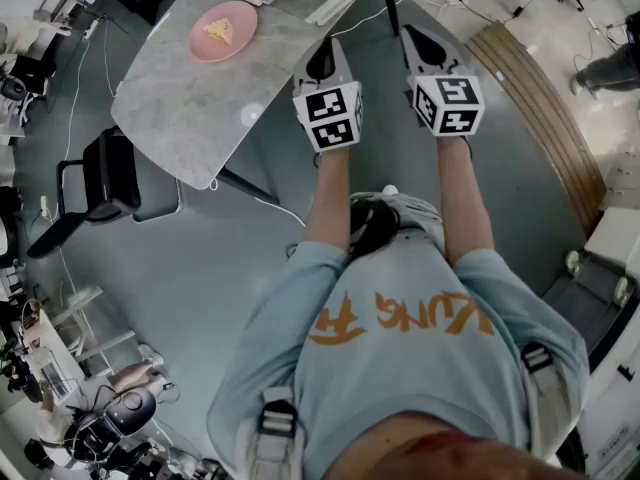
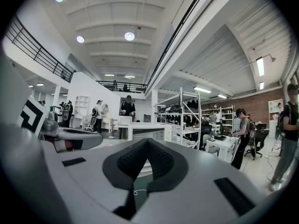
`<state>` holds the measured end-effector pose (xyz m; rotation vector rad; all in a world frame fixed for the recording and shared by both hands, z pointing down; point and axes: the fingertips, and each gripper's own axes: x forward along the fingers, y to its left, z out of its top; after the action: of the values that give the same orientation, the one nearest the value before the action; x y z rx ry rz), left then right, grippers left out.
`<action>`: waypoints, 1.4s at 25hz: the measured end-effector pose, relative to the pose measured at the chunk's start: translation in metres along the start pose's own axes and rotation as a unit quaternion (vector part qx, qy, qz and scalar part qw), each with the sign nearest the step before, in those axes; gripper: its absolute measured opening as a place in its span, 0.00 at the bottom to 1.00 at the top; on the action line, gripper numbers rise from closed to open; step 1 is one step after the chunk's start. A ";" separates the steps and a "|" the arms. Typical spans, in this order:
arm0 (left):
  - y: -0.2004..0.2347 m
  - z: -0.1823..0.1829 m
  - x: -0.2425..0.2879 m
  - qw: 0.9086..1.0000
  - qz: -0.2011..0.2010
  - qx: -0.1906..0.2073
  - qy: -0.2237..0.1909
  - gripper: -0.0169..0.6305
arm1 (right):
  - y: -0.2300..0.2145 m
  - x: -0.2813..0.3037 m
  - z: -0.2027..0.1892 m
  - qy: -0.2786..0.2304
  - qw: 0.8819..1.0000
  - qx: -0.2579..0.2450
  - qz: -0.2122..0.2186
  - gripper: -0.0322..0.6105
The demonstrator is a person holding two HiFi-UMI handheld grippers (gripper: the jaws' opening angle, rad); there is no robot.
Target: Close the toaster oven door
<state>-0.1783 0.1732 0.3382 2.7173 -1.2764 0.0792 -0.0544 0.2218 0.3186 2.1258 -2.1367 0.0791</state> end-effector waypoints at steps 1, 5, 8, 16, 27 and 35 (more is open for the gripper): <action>0.005 0.000 0.001 1.000 0.000 0.000 0.000 0.03 | 0.003 0.003 0.001 0.000 1.000 -0.002 0.002 0.05; 0.020 0.001 0.007 1.000 -0.001 -0.001 0.001 0.03 | 0.006 0.015 0.005 -0.016 1.000 0.013 -0.007 0.05; 0.030 0.000 0.011 1.000 -0.005 -0.002 0.003 0.03 | 0.005 0.022 0.004 -0.016 0.999 0.016 -0.023 0.05; 0.054 0.000 0.014 1.000 -0.008 -0.011 -0.001 0.03 | 0.013 0.032 0.003 -0.013 0.999 0.013 -0.042 0.05; 0.059 0.007 0.031 0.999 -0.022 -0.020 -0.014 0.03 | 0.000 0.040 0.014 -0.012 0.998 -0.003 -0.060 0.05; 0.054 0.034 0.053 0.999 -0.008 -0.005 -0.044 0.03 | -0.029 0.053 0.040 -0.050 0.998 -0.008 -0.048 0.05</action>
<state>-0.1864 0.0932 0.3159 2.7500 -1.2750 -0.0482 -0.0272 0.1636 0.2838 2.2653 -2.0748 -0.0551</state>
